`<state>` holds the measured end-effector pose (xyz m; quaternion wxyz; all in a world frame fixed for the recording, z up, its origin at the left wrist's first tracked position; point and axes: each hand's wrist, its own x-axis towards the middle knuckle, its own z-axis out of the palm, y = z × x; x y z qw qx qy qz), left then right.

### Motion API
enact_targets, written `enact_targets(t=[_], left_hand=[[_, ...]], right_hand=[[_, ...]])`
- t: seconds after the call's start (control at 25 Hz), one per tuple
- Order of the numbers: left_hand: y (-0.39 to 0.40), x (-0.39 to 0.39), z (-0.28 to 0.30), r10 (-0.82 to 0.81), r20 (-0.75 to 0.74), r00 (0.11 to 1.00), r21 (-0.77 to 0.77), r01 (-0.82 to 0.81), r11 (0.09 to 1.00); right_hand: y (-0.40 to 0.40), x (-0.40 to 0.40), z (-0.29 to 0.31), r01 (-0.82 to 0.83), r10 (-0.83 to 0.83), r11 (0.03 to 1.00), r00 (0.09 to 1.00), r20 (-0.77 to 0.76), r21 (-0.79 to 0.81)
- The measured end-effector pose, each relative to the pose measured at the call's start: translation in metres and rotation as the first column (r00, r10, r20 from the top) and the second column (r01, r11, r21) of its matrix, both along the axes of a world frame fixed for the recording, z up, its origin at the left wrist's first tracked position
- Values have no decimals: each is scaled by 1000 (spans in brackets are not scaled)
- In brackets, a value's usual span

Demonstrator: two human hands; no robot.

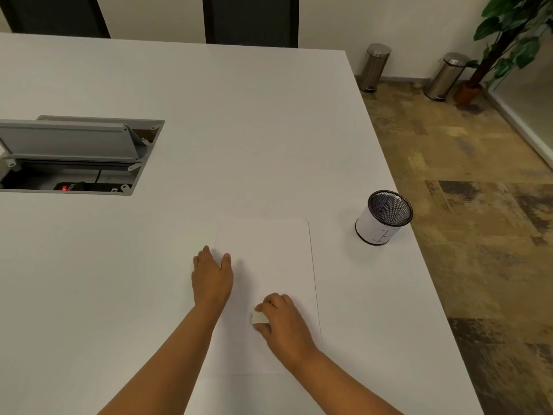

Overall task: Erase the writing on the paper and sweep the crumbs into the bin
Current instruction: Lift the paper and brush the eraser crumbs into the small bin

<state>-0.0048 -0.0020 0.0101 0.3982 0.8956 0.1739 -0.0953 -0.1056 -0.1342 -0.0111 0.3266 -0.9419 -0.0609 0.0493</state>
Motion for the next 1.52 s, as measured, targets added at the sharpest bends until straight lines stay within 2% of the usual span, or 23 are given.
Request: enact_targets(t=[0.12,0.2,0.28,0.32,0.56,0.76,0.88,1.0,1.08,1.28,1.4,1.52], left_hand=[[-2,-2,0,3,-8,1000,-19,-4,1000],[-5,-4,0,13,-19,1000,-37,-13,999],[-9,-6,-1,17,-19,1000,-47,-18,999],[-10,-6,-1,16,-17,1000,-49,-17,999],[-11,-6,-4,24,-16,1000,-37,-25,999],[-13,-3,-3,37,-13,999,-3,-37,999],[-13,-5,-2,32,-9,999,8,-31,999],[-13,-7,1,50,25,998,-29,-49,998],[-13,-8,3,83,48,995,-53,-81,995],[-15,-14,6,105,29,994,-95,-101,990],[-12,-13,7,98,1,995,-125,-97,987],[-10,-10,9,74,-28,997,-160,-77,984]], right_hand=[[-13,10,8,74,-75,991,997,3,110],[-42,34,13,281,-292,949,954,68,143],[-81,64,20,472,-479,877,875,73,88],[-100,78,22,508,-508,861,859,57,28],[-141,124,16,365,-369,901,929,28,-237],[-140,132,14,335,-354,890,935,-6,-311],[-130,124,19,435,-447,866,894,5,-247],[-88,89,19,712,-712,702,702,-27,25],[-50,56,12,771,-766,627,636,-89,110],[-6,21,7,766,-748,611,641,-172,199],[-7,22,11,769,-748,612,639,-181,184],[-10,17,11,738,-719,657,675,-166,153]])
